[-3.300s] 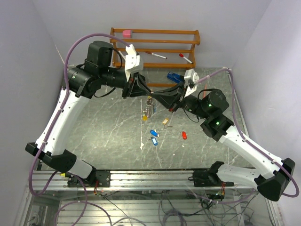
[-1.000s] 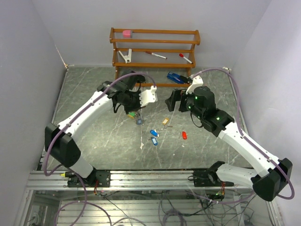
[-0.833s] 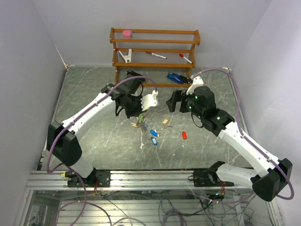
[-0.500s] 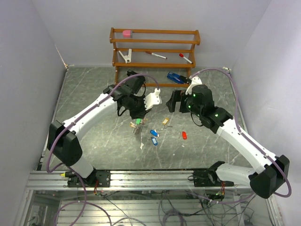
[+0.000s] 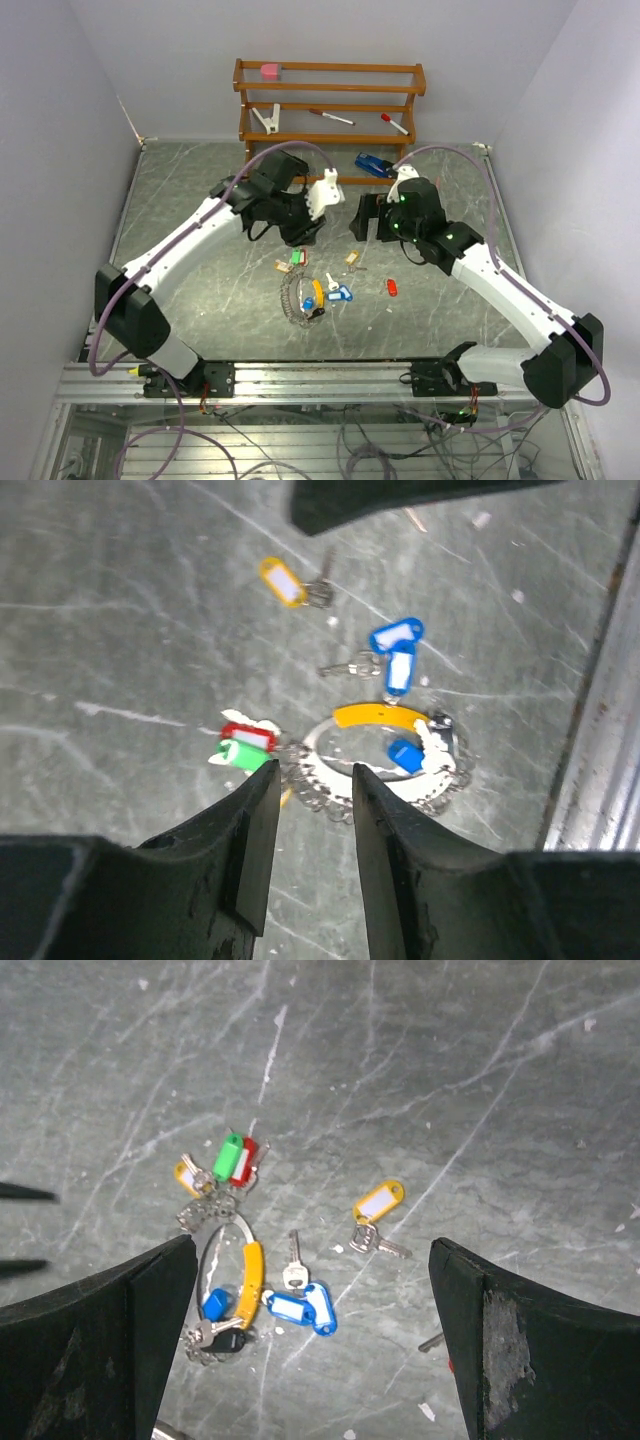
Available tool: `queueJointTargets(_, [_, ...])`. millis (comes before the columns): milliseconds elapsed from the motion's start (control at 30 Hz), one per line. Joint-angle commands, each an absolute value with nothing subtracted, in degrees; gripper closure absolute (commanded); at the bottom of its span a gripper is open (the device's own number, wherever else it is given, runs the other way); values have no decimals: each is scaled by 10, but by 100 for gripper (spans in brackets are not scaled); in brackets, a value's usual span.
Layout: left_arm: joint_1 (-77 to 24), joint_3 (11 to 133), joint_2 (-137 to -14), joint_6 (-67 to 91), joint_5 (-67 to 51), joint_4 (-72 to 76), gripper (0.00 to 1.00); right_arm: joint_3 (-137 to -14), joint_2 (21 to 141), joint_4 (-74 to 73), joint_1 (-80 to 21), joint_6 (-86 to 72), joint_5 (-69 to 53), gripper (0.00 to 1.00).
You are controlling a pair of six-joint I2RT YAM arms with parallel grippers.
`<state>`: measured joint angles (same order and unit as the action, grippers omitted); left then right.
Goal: Put the keys on the keyring
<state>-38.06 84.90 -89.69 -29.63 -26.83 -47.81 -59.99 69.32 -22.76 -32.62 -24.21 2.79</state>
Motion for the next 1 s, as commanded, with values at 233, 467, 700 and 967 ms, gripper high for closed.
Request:
queueJointTargets(233, [-150, 758, -782, -186, -188, -355, 52, -562, 695, -233, -304, -257, 65, 0])
queueJointTargets(467, [-100, 615, -720, -95, -77, -239, 50, -496, 669, -225, -177, -256, 162, 0])
queueJointTargets(700, [-77, 498, -674, -65, -41, -157, 42, -365, 606, -56, -71, -177, 179, 0])
queueJointTargets(967, [-76, 419, -648, -44, 5, -115, 1, -247, 589, 64, -58, -56, 182, 0])
